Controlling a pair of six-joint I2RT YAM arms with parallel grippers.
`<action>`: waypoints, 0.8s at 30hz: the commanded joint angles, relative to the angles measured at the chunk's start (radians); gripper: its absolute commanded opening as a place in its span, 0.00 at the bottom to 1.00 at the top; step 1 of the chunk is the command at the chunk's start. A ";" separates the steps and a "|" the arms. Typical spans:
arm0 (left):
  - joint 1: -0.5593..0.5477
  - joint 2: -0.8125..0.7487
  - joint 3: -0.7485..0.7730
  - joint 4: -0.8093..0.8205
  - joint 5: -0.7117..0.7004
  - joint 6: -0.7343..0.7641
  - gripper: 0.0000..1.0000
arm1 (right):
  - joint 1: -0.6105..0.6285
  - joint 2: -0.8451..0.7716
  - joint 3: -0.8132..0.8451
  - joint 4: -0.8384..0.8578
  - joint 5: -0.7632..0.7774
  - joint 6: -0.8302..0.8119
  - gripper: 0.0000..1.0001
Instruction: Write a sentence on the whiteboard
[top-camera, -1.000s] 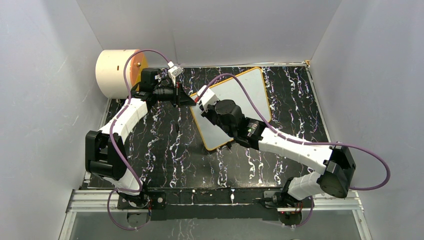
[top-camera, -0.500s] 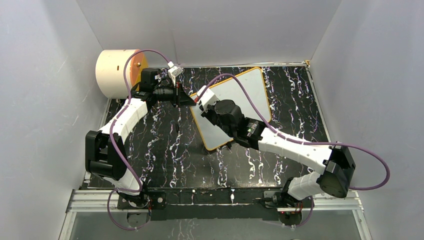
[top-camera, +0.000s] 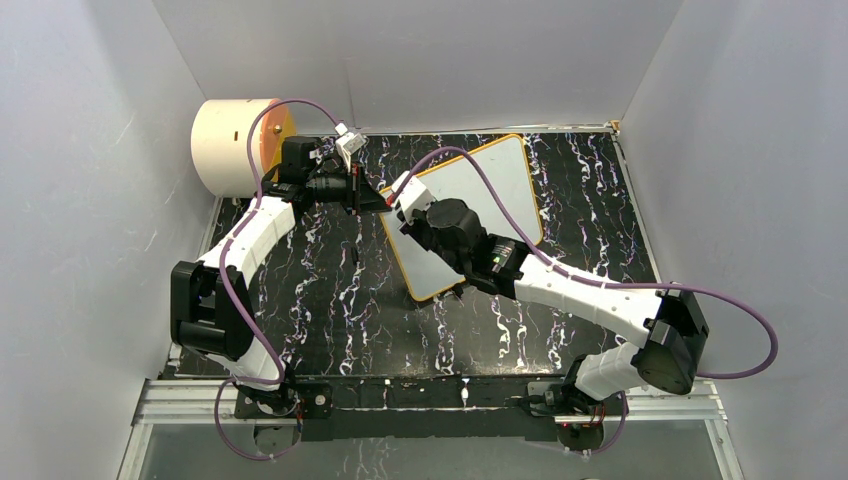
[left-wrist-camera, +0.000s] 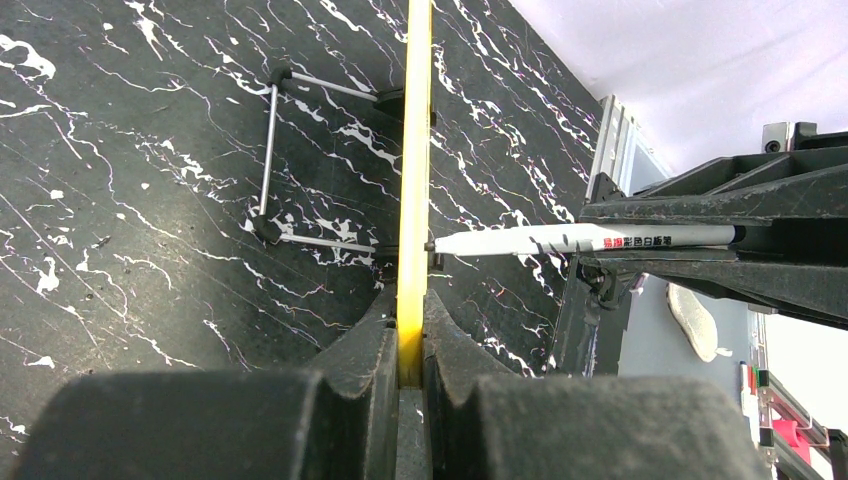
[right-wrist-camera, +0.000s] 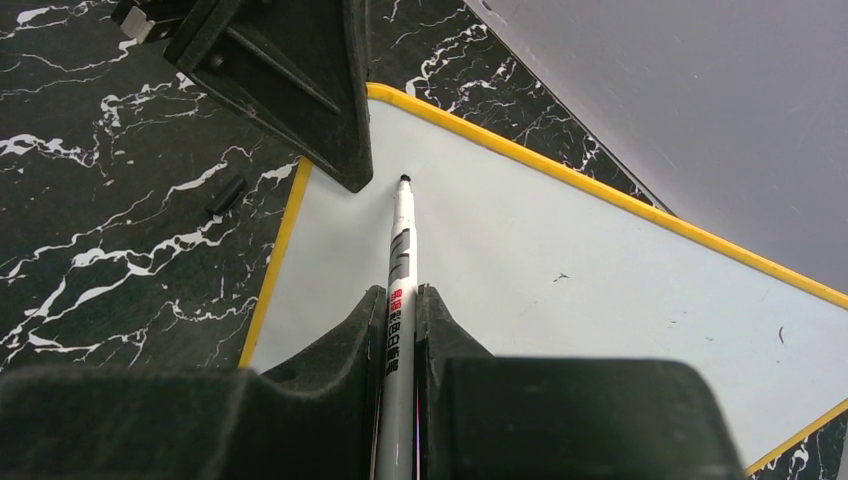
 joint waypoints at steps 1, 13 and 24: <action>-0.005 -0.021 -0.020 -0.038 0.005 0.046 0.00 | 0.005 0.005 0.053 0.015 -0.030 -0.001 0.00; -0.004 -0.022 -0.020 -0.038 0.006 0.046 0.00 | 0.005 -0.001 0.058 -0.053 -0.045 0.007 0.00; -0.005 -0.025 -0.022 -0.038 0.005 0.043 0.00 | 0.005 -0.022 0.044 -0.101 0.016 0.019 0.00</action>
